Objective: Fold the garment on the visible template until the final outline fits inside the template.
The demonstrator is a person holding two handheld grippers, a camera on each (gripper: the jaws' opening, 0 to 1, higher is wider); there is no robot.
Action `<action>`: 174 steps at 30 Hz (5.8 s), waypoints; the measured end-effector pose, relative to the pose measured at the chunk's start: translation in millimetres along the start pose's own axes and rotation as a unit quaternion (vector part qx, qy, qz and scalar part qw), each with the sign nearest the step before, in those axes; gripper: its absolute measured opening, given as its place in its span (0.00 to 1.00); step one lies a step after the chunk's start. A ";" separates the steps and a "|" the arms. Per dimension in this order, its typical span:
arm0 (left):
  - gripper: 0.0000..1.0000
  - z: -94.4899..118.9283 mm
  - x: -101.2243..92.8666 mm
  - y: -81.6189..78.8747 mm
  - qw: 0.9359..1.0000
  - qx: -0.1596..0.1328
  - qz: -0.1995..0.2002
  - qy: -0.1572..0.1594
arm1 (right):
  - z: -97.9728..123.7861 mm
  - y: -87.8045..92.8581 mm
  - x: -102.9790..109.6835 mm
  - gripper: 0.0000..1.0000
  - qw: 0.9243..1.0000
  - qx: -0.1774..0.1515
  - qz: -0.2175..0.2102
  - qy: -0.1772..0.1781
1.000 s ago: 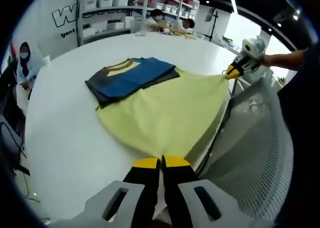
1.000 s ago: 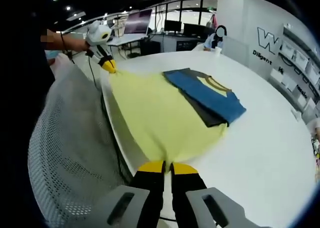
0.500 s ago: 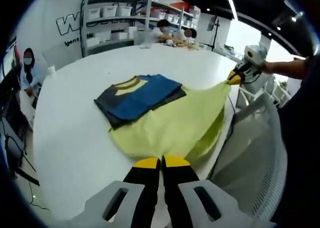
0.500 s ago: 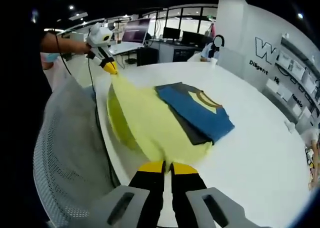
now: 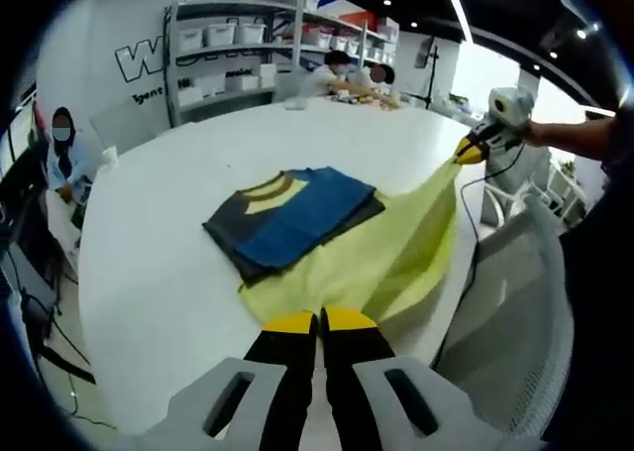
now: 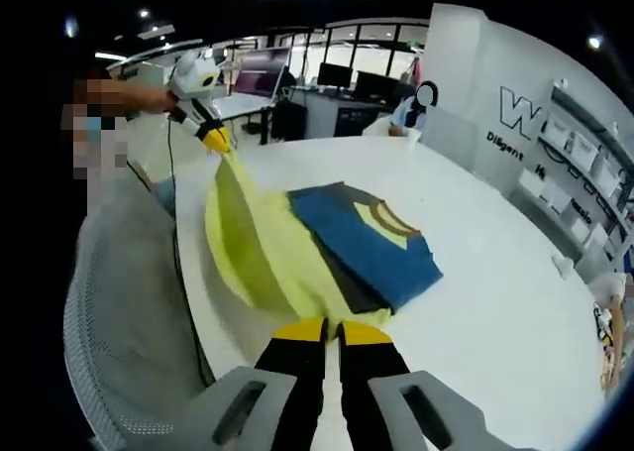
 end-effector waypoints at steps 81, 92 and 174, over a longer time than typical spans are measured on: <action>0.03 -121.4 136.0 -74.1 0.995 -0.029 0.033 -0.087 | -119.2 -19.6 -148.1 0.00 0.990 0.021 -0.097 0.099; 0.03 -137.0 149.3 -71.9 0.995 -0.016 0.038 -0.087 | -135.6 -11.3 -157.6 0.00 0.984 0.020 -0.141 0.110; 0.24 -195.2 188.0 -8.8 0.974 0.076 -0.212 -0.010 | -215.4 39.1 -190.3 0.26 0.996 0.078 0.051 -0.009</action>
Point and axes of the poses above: the point that each gripper's makers call its tool centre point, and the gripper's own axes: z roughly backward along the fingers, x roughly to its left, y roughly out of its underside, the point moved 9 cm from there along z, roughly backward along the fingers, and after that the axes turned 12 degrees about -x, right-handed, at the moved point
